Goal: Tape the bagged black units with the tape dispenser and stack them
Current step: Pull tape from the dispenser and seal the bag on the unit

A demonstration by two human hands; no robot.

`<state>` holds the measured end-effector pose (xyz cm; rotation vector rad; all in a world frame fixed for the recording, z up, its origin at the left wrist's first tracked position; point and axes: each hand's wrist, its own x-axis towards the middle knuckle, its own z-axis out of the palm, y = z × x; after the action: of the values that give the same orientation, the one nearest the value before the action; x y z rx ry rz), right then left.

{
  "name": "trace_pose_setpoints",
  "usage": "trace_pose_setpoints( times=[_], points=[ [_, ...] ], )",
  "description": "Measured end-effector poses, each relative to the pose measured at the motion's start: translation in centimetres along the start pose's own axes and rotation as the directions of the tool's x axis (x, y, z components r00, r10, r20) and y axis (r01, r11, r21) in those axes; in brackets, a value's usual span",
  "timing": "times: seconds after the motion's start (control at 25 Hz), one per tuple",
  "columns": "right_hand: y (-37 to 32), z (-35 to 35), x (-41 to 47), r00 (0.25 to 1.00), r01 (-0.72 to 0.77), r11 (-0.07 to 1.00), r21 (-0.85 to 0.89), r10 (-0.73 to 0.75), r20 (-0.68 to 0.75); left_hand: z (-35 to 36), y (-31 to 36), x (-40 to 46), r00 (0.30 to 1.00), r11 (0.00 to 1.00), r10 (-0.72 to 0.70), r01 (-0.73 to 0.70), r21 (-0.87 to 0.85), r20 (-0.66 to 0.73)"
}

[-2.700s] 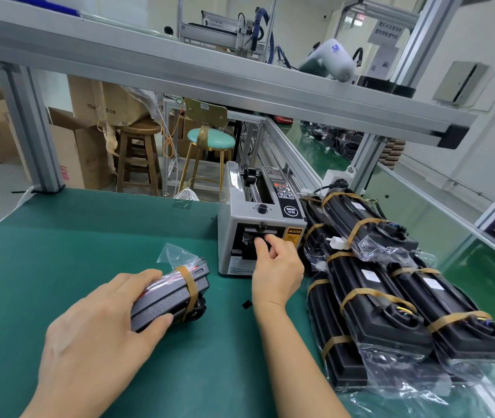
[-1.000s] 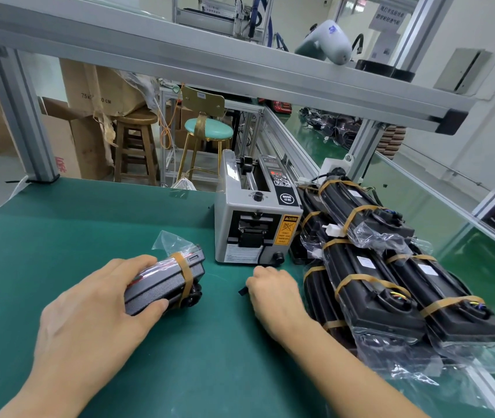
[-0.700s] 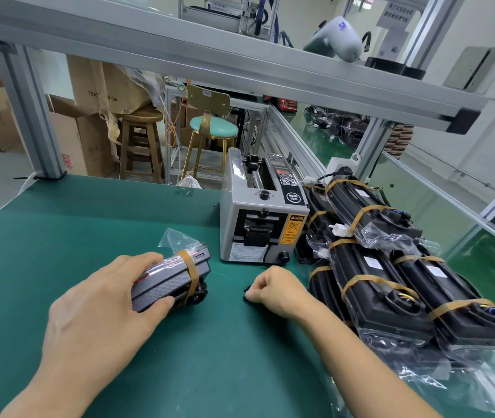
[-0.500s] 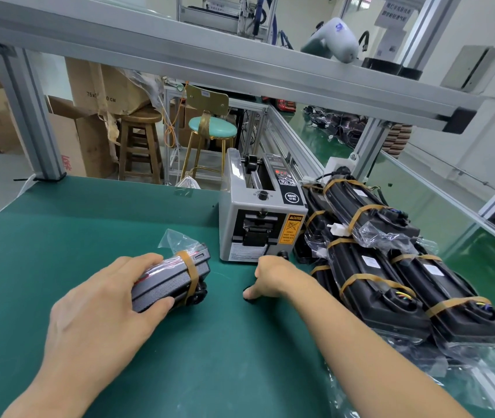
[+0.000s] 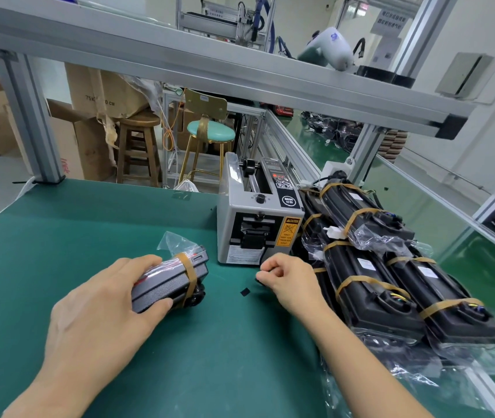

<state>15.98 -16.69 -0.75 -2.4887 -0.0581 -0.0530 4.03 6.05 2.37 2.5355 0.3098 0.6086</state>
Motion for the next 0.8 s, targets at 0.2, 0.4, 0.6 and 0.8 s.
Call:
trace_pose_setpoints(
  times=[0.2, 0.4, 0.6, 0.8],
  points=[
    [0.3, 1.9, -0.5, 0.951, 0.288, 0.956, -0.056, -0.279, 0.134, -0.1, 0.0, 0.0, 1.0, 1.0, 0.012, -0.012, -0.002, 0.015],
    [0.4, 1.2, -0.1, 0.986, 0.048, 0.925, 0.376, -0.105, 0.133, 0.0, -0.2, 0.1, 1.0, 1.0, 0.016, -0.016, 0.022, 0.004],
    [-0.4, 1.2, -0.6, 0.991, 0.133, 0.972, 0.192, -0.127, -0.041, 0.0, 0.0, 0.1, 1.0, 1.0, 0.004, -0.005, 0.006, 0.006],
    [-2.7, 0.6, 1.2, 0.938, 0.039, 0.794, 0.606, 0.18, -0.296, 0.0, 0.1, 0.0, 1.0, 1.0, -0.007, 0.007, 0.009, -0.004]
  ],
)
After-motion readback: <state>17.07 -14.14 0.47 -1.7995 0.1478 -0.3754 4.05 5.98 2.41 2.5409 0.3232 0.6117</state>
